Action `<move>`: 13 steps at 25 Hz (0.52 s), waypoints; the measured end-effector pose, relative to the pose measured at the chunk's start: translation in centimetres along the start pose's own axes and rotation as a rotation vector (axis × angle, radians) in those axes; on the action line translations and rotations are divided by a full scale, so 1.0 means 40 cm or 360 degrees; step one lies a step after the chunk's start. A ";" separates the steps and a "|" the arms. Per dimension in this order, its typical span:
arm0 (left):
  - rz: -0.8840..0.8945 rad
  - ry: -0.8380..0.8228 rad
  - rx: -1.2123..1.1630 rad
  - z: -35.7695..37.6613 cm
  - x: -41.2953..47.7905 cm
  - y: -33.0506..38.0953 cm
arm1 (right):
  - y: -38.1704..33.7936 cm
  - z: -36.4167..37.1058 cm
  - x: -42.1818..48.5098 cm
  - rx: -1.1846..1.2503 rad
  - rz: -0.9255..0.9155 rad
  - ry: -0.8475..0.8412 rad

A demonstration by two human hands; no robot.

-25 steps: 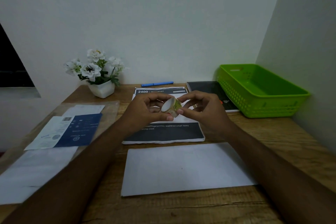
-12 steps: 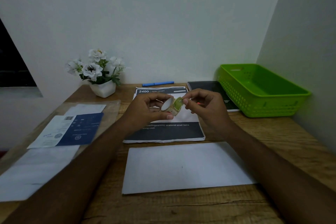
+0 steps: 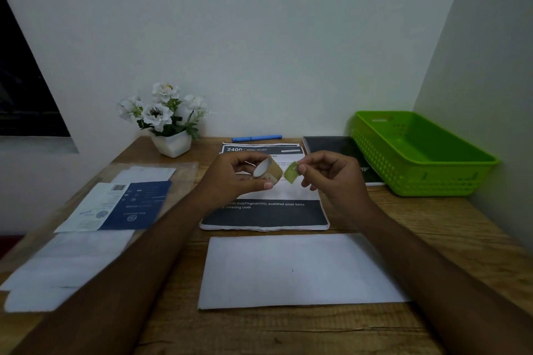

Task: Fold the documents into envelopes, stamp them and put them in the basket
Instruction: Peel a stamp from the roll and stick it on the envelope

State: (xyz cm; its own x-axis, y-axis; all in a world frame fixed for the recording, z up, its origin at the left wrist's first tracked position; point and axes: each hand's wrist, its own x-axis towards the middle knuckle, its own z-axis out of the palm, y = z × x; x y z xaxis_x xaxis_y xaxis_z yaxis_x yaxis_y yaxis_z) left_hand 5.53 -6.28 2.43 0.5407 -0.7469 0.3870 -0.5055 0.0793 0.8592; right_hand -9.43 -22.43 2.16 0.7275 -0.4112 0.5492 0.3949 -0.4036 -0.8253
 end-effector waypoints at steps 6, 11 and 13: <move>0.0063 0.0216 0.0317 -0.049 0.011 -0.019 | 0.013 -0.005 -0.001 -0.0037 0.0076 0.0011; -0.0001 0.0420 0.0581 -0.097 0.031 -0.073 | 0.018 -0.008 -0.001 -0.0046 0.0109 0.0005; -0.0088 0.0478 0.0757 -0.123 0.062 -0.095 | 0.023 -0.007 -0.001 -0.0034 0.0116 0.0000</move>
State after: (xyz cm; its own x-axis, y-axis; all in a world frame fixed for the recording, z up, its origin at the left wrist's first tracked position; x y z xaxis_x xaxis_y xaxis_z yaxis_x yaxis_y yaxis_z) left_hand 12.09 -5.19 1.77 0.7074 -0.5152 0.4839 -0.6809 -0.3129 0.6622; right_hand -9.27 -23.00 1.41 0.7540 -0.4401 0.4877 0.3286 -0.3901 -0.8601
